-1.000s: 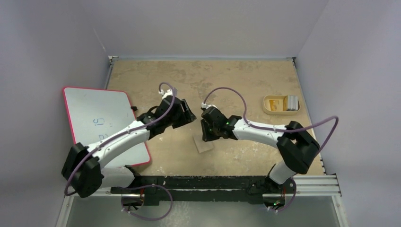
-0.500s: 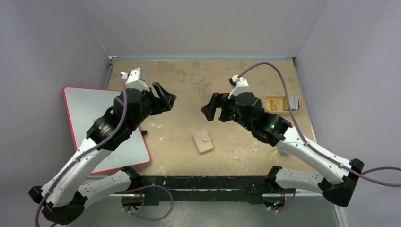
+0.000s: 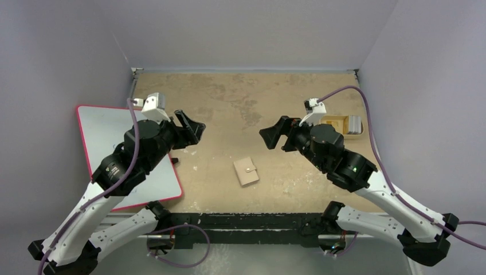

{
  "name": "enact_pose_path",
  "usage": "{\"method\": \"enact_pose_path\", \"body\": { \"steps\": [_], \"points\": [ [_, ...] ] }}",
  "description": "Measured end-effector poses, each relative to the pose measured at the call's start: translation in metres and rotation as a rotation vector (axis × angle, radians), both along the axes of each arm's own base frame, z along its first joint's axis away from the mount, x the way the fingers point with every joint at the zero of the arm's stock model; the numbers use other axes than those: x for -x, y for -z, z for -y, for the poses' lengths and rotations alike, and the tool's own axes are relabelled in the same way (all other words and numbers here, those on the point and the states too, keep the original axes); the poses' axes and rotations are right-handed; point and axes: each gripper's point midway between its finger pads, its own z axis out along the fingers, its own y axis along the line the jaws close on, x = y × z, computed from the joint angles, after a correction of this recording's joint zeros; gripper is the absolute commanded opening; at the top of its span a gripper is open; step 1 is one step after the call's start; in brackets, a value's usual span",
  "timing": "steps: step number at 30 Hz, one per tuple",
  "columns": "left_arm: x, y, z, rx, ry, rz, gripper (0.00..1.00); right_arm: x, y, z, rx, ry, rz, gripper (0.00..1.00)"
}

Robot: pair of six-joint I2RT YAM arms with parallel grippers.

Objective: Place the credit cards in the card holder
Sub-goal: Reset both arms

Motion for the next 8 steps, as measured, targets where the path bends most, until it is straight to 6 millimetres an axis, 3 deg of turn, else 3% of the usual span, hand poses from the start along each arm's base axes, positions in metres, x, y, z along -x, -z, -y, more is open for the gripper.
{"method": "enact_pose_path", "body": {
  "steps": [8],
  "points": [
    [0.003,0.017,0.003,-0.002,0.017,-0.031,0.71,0.0,-0.006,0.008,-0.015,0.031,0.018,0.99]
  ]
}}
